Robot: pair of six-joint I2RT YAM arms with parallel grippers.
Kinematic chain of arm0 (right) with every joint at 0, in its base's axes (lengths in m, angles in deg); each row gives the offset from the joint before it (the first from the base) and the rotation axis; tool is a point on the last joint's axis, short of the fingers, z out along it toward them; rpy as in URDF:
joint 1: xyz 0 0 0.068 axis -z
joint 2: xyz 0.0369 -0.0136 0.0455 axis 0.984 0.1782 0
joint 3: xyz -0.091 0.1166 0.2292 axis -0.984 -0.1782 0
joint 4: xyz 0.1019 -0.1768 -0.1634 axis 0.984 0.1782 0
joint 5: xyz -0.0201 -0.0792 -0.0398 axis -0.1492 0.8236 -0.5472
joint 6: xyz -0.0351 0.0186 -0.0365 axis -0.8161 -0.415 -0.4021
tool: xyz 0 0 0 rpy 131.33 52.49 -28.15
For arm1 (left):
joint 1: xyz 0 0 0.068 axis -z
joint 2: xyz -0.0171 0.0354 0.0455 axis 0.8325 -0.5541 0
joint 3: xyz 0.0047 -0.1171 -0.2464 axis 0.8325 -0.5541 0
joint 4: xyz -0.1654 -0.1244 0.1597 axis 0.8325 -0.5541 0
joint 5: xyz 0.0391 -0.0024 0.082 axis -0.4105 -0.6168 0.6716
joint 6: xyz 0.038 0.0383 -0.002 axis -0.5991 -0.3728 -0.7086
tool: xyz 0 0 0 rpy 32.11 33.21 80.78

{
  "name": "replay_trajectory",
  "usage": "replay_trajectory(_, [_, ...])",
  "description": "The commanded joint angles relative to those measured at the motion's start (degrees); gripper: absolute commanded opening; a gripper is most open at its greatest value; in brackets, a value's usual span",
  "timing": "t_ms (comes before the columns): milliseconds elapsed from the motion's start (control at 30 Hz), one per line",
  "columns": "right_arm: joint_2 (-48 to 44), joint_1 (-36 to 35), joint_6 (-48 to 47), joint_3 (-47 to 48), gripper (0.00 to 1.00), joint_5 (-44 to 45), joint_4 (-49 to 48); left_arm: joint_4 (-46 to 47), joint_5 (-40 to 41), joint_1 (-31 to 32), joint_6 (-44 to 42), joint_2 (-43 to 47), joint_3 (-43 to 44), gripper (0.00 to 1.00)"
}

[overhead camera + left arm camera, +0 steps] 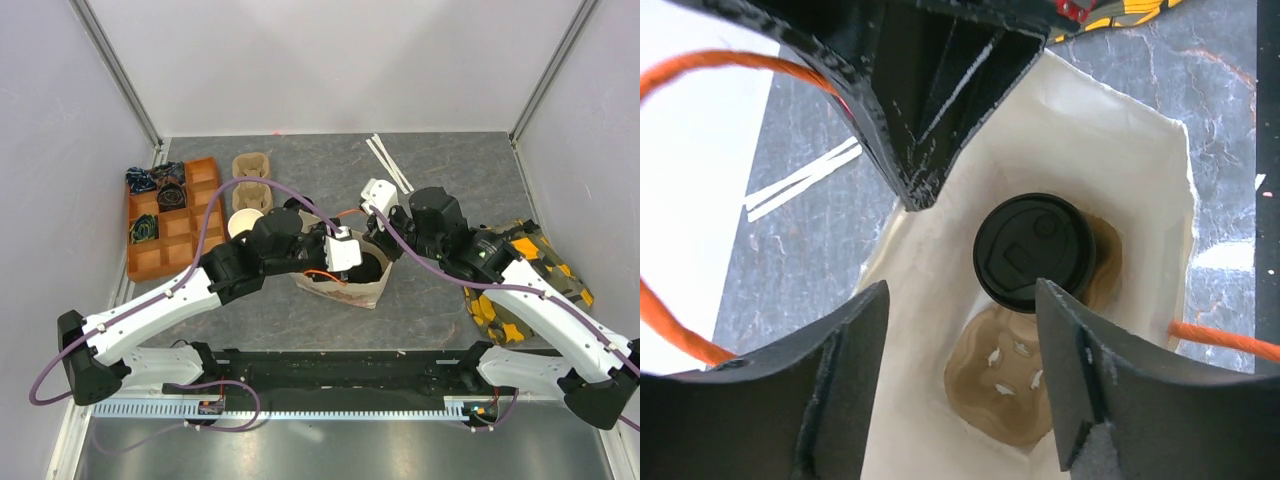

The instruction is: Pack the takeout coffee

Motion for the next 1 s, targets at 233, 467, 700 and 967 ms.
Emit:
replay_trajectory(233, [1.1,1.1,-2.1,2.9,0.00,-1.5,0.6,0.8,-3.7,-2.4,4.5,1.7,2.6,0.57])
replay_trajectory(467, [2.7,2.7,-2.4,3.9,0.00,-2.4,0.6,1.5,-4.2,-4.1,8.0,1.0,5.7,0.54])
replay_trajectory(700, [3.9,3.8,-3.5,4.7,0.00,-3.0,0.6,1.1,-4.3,-9.2,14.5,-1.7,10.3,0.49])
replay_trajectory(967, [6.3,5.6,-4.0,6.8,0.06,-3.6,0.7,-2.0,-7.7,-11.0,18.2,-3.0,16.4,0.48])
